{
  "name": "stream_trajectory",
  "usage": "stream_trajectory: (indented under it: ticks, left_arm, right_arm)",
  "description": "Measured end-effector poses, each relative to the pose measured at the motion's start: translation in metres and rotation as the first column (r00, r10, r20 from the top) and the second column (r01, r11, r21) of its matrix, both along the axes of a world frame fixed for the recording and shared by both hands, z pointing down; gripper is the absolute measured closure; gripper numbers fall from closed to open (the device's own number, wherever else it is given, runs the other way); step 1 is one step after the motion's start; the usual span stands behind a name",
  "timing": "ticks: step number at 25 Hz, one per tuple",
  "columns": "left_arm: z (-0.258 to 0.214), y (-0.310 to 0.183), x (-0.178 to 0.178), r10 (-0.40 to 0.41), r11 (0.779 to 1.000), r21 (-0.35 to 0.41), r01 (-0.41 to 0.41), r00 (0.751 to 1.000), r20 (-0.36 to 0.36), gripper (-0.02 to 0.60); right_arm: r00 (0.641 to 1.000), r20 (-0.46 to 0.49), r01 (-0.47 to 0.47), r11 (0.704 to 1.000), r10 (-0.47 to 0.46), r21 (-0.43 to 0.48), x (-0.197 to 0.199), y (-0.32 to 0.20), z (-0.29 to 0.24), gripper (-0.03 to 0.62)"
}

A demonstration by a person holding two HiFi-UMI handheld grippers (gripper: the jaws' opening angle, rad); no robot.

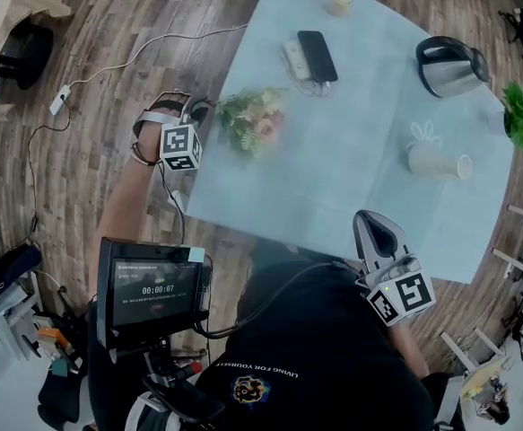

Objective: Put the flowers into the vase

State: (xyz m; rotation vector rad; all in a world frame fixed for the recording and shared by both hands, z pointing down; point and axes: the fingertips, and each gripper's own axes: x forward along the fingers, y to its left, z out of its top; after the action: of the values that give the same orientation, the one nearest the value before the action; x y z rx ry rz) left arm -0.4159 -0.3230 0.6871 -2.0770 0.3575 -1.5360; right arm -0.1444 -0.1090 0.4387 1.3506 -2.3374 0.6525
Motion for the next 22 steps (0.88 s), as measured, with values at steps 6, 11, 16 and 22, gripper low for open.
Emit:
stream_trajectory:
  ticks: [6,11,16,22]
  left_arm:
    - [0.0018,-0.0019,0.0023,0.005,1.000,0.003,-0.005,1.000,0.004,0.446]
    - [0.0051,0.0003,0.0079,0.013,1.000,-0.001,-0.013,1.000,0.007,0.446]
    - [0.0029,-0.0005,0.0085,0.011,1.000,0.006,-0.011,1.000,0.004,0.446]
    - [0.0009,-0.0019,0.0075,0.016,1.000,0.013,-0.016,1.000,0.011,0.446]
  right_arm:
    - [1.000,0.001,-0.010,1.000,0.010,-0.003,0.0023,0.0004,0.0009,0.574]
    - [1.000,0.004,-0.012,1.000,0.012,-0.005,0.0047,-0.0014,0.0013,0.574]
    - [1.000,0.005,-0.008,1.000,0.008,-0.005,0.0025,-0.0015,0.0005,0.574]
    - [1.000,0.011,-0.013,1.000,0.013,-0.012,0.0022,-0.0007,0.0029,0.574]
